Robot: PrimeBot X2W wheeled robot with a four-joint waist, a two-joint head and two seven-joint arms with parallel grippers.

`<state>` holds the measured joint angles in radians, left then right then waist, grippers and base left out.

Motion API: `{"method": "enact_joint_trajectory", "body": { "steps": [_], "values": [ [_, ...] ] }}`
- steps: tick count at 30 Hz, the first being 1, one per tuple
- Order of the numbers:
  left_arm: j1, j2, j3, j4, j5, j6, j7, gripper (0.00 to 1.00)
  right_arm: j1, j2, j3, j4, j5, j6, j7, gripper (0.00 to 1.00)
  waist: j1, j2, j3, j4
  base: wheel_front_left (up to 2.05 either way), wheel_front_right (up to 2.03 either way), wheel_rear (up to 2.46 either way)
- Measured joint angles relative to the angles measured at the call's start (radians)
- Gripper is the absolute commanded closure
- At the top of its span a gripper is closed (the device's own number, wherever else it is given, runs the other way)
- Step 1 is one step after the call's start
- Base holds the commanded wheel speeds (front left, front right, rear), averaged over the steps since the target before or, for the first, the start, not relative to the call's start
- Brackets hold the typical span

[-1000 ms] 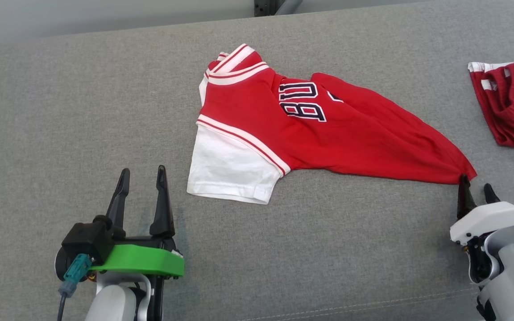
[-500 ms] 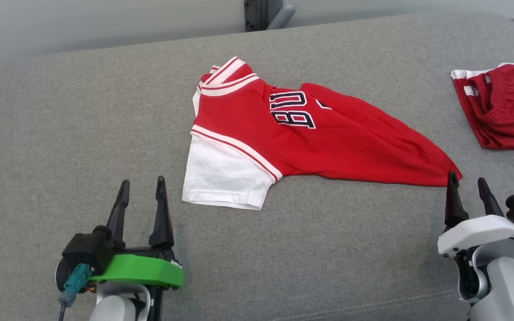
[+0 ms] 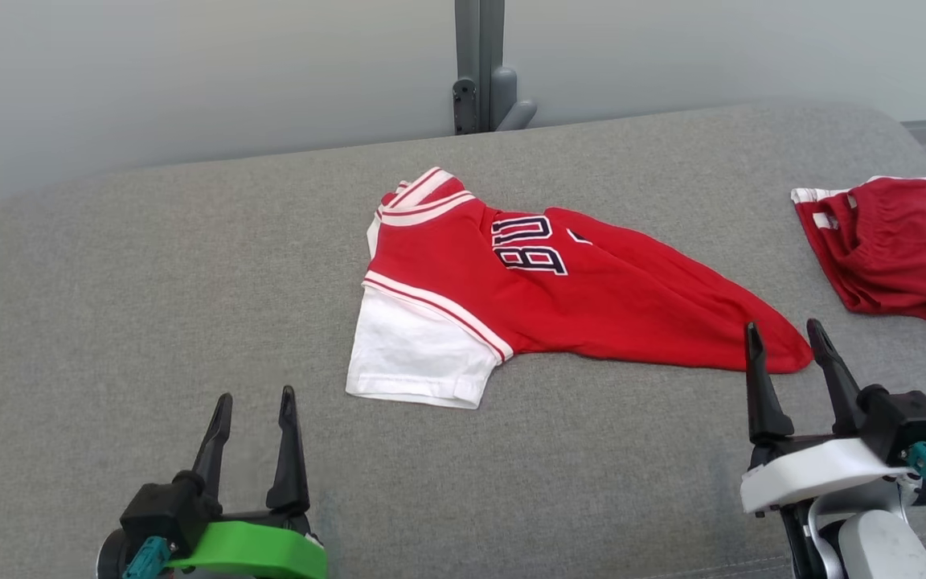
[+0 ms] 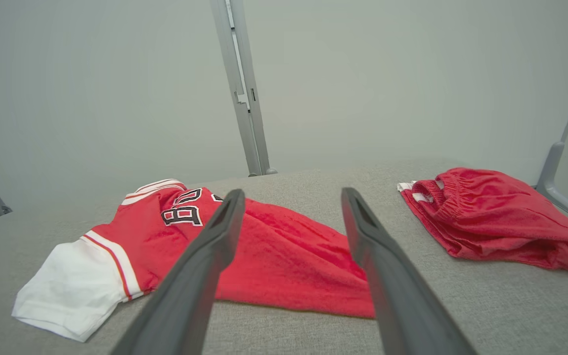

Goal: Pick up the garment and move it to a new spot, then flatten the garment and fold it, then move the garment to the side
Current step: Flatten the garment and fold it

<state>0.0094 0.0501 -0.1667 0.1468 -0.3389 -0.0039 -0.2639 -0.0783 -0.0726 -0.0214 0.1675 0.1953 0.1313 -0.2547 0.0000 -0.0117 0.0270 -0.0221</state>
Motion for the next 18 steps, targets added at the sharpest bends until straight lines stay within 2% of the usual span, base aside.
{"method": "enact_joint_trajectory", "body": {
  "steps": [8,18],
  "values": [
    [0.074,0.0,0.043,-0.04,0.026,0.004,0.0,0.0,0.071,0.018,0.043,-0.097,-0.022,0.0,0.02,0.0,0.0,0.0,-0.039,0.015,0.0,0.0,0.0],
    [0.087,0.0,0.063,-0.045,0.039,0.006,0.0,0.0,0.093,0.021,0.052,-0.107,-0.023,0.0,0.02,0.0,0.0,0.0,-0.044,0.022,0.0,0.0,0.0]
  ]
}}
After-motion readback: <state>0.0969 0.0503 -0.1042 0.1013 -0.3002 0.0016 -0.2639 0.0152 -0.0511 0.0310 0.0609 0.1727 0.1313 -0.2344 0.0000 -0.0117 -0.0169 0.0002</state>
